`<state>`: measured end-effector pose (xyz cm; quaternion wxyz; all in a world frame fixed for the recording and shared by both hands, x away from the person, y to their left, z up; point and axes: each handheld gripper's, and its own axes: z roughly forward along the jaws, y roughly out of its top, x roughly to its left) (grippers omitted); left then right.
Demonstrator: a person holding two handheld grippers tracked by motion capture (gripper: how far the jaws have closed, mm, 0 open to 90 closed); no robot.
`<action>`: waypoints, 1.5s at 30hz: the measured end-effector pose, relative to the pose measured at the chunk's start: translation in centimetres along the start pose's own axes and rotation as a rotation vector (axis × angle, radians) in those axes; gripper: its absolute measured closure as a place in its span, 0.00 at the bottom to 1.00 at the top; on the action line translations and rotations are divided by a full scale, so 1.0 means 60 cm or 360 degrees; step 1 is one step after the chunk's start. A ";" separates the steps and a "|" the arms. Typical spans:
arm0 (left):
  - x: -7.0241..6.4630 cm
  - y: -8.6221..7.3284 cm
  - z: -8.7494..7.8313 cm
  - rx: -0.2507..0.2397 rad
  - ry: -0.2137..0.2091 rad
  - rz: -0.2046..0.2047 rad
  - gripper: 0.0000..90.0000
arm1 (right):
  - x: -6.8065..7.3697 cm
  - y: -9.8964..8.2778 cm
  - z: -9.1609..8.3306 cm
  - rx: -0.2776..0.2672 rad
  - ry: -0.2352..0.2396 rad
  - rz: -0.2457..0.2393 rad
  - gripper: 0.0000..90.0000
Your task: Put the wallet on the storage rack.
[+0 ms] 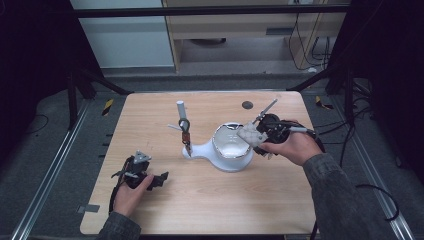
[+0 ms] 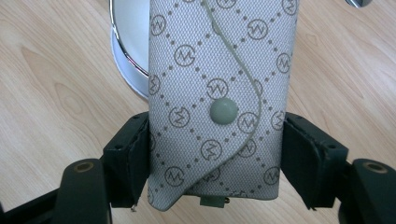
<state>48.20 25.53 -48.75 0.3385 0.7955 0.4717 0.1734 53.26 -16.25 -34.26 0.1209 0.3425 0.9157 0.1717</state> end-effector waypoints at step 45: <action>-0.001 0.000 0.000 0.0000 -0.0004 0.0002 0.07 | 0.029 0.044 0.026 0.0017 0.0049 -0.0095 0.34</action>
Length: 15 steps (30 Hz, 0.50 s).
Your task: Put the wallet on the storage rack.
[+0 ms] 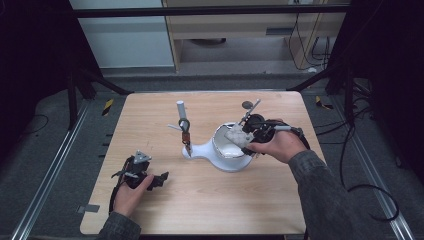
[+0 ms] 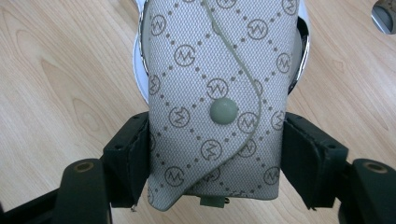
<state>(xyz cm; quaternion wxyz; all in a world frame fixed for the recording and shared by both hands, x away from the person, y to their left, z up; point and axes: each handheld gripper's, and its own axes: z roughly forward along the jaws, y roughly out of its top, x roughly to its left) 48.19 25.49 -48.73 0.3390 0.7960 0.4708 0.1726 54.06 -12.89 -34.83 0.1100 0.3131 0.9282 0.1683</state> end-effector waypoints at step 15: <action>-0.001 0.000 0.000 0.0001 -0.0004 0.0002 0.07 | 0.013 0.011 0.024 0.0046 0.0024 -0.0046 0.34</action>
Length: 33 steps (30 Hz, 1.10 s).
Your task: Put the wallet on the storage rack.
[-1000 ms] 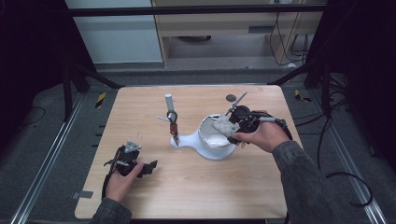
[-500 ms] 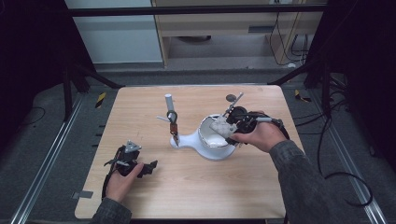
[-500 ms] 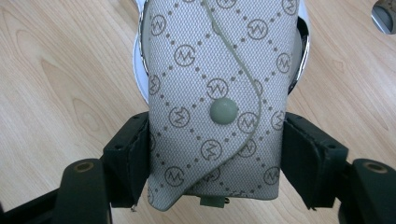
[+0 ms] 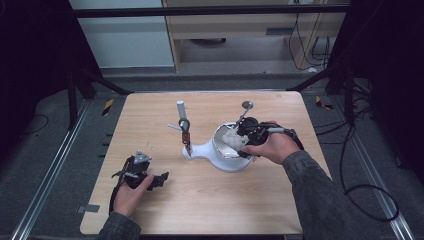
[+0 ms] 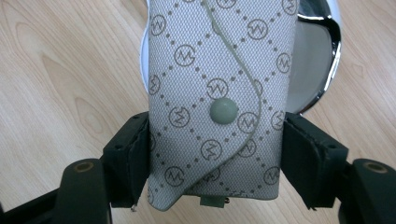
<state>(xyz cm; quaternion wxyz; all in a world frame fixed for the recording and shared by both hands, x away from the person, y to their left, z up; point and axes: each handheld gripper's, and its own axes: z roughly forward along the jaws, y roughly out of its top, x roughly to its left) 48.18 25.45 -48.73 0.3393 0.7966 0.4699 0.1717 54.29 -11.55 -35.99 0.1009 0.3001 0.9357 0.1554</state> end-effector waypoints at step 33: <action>-0.002 0.000 0.001 0.0006 -0.0007 0.0008 0.07 | 0.005 0.023 0.038 0.0073 0.0014 -0.0021 0.33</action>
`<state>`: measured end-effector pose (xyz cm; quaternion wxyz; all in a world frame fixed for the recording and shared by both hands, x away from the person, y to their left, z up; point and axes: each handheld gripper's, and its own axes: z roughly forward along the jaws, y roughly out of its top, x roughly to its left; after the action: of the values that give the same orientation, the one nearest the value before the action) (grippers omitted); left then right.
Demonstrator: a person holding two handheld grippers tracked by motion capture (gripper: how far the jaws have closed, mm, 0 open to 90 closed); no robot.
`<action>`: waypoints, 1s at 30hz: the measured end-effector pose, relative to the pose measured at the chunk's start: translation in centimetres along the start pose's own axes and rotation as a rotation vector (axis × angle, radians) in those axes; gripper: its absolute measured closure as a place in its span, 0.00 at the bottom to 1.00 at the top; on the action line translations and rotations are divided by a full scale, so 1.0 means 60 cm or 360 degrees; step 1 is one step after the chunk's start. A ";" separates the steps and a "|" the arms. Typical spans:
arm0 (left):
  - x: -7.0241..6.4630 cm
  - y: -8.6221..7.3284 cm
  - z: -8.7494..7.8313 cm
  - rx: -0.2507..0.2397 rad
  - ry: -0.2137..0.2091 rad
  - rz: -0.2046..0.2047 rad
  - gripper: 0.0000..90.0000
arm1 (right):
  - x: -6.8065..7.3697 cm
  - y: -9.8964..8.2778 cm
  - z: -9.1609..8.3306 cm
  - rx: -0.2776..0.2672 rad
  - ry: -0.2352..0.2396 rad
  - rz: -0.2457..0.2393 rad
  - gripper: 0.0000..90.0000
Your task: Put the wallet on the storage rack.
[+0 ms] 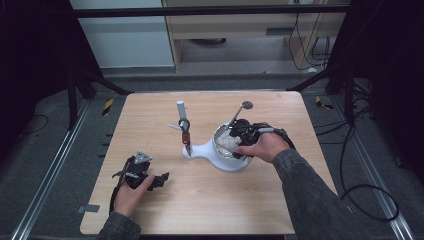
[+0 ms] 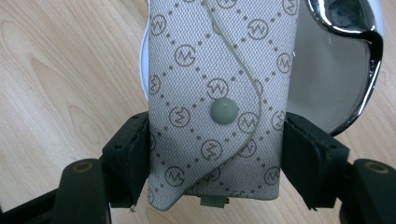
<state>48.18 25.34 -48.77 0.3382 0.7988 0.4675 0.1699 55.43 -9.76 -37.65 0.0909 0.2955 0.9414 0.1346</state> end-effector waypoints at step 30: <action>-0.001 0.000 0.000 0.0006 -0.0003 0.0005 0.07 | -0.010 0.007 0.020 0.0050 -0.0011 0.0049 0.32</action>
<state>48.15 25.26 -48.78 0.3370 0.8004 0.4662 0.1688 56.42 -9.52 -38.60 0.0873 0.3119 0.9384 0.1202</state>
